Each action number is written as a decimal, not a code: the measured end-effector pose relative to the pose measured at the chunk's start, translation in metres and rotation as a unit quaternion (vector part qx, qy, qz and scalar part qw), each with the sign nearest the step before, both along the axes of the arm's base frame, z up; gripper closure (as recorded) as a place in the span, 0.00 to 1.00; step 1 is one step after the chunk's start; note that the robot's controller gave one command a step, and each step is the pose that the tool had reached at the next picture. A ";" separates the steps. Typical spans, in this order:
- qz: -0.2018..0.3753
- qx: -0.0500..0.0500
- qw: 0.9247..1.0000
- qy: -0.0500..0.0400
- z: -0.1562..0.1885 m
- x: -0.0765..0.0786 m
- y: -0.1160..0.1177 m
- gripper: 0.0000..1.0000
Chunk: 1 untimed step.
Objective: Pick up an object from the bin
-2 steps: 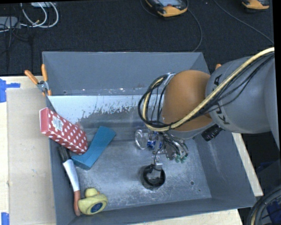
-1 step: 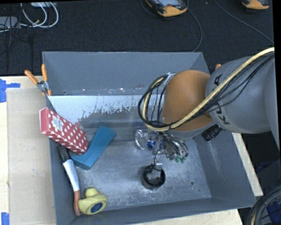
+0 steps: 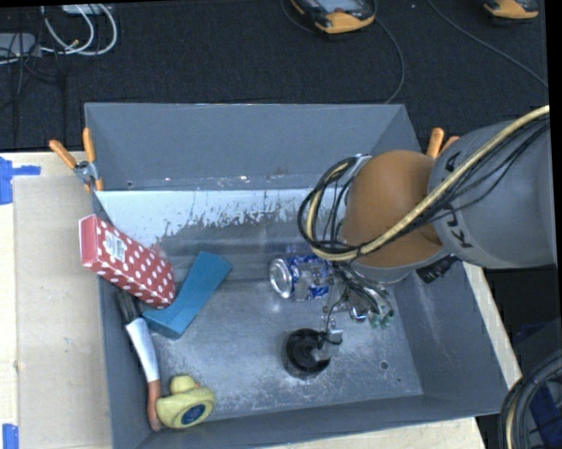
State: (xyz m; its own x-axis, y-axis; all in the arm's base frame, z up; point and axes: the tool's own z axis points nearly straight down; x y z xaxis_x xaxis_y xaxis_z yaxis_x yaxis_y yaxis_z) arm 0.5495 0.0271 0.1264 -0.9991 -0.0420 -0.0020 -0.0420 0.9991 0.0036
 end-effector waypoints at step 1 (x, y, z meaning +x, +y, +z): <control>0.070 -0.003 0.998 0.004 -0.018 -0.028 -0.031 0.00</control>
Offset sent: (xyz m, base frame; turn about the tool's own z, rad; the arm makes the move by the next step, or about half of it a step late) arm -0.0420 0.0130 -0.0564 -0.4492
